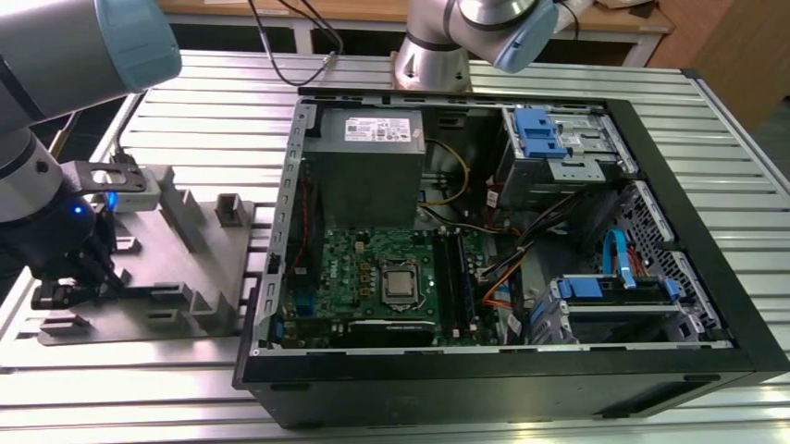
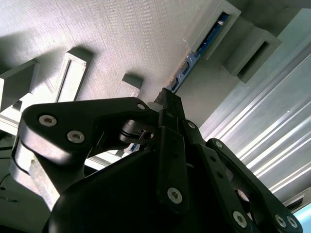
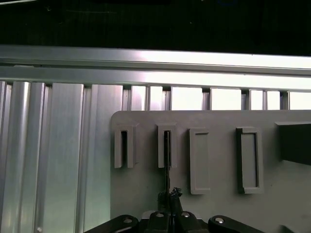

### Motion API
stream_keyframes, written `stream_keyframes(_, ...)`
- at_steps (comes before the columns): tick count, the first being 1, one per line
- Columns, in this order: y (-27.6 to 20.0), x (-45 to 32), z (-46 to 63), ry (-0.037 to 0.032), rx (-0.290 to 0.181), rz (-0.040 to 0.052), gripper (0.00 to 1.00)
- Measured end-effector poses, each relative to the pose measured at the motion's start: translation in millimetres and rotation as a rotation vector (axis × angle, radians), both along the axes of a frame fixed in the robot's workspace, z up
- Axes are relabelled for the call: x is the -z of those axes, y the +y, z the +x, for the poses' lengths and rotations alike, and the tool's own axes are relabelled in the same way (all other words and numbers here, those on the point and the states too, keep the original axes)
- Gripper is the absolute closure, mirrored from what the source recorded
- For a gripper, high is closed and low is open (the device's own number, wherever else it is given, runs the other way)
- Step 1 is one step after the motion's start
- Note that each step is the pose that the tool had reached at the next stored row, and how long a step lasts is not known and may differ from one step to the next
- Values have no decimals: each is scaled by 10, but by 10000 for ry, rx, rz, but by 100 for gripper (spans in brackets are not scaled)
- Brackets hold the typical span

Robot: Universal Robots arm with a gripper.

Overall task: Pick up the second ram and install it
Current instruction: 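Pick up the second ram and move it above second insertion slot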

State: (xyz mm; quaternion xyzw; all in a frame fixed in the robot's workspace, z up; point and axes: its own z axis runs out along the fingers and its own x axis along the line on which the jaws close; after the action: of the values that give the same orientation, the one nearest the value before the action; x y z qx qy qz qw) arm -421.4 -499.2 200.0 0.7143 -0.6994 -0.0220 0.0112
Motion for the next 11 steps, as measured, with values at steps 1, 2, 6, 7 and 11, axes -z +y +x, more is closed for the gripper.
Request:
stream_keyframes(1,0,0,0,0,0,0,92)
stream_keyframes(2,0,0,0,0,0,1,92)
stream_keyframes(6,0,0,0,0,0,2,92)
stream_keyframes(7,0,-2,0,-1,0,2,92)
stream_keyframes(11,0,-45,0,1,1,1,92)
